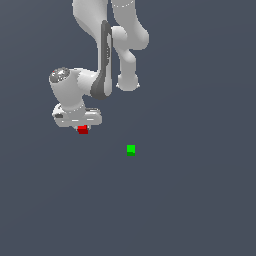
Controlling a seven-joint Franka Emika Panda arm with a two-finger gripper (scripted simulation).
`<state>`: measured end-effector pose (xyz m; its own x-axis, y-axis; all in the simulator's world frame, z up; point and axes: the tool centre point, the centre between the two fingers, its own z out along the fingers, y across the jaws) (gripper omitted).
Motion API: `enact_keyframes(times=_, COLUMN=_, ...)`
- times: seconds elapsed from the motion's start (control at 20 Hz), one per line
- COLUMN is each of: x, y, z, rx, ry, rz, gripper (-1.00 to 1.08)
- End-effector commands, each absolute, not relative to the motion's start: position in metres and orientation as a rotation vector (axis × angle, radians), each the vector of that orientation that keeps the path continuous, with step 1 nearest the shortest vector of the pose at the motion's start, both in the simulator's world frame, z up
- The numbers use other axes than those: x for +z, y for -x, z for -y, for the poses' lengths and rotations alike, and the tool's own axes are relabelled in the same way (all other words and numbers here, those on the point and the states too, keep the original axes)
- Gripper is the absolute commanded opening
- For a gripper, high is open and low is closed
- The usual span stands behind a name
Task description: Stack the red cube on top of the green cube.
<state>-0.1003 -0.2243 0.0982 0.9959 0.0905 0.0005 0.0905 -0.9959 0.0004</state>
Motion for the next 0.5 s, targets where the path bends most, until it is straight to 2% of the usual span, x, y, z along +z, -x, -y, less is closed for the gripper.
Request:
enact_keyframes(times=0.0, x=0.1089, y=0.1004, z=0.2244, rx=0.0, ry=-3.138, rz=-0.142, gripper=-1.0)
enact_keyframes(times=0.45, x=0.1144, y=0.099, z=0.2213, rx=0.001, ry=-3.138, rz=-0.143, gripper=-1.0)
